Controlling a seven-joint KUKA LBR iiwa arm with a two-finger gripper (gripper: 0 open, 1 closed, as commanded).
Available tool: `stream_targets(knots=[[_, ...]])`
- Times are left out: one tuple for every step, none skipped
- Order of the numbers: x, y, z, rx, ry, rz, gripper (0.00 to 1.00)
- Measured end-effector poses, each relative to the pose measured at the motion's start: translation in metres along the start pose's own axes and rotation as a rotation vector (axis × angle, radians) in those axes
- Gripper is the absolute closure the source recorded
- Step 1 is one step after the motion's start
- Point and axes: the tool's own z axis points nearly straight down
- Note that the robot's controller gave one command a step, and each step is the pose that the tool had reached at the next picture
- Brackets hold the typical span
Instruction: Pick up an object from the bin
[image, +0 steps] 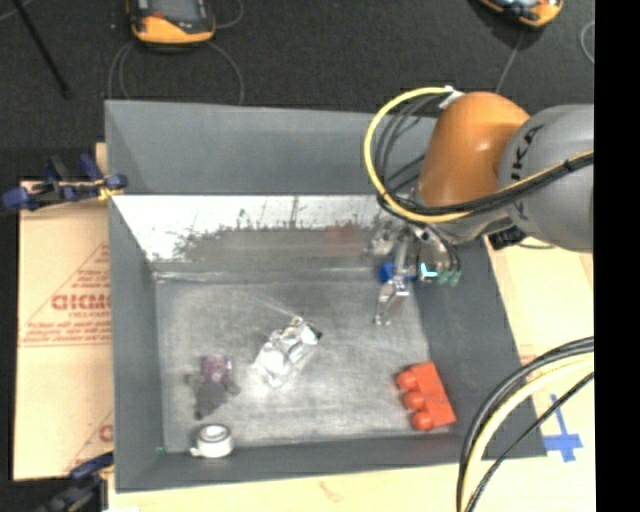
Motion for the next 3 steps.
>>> stream_targets(knots=[[0.018,0.039,-0.098,0.0,-0.016,-0.052,0.0],[0.05,0.117,-0.007,0.0,-0.001,-0.133,0.0],[0.058,0.121,0.076,0.001,-0.014,-0.265,0.0]])
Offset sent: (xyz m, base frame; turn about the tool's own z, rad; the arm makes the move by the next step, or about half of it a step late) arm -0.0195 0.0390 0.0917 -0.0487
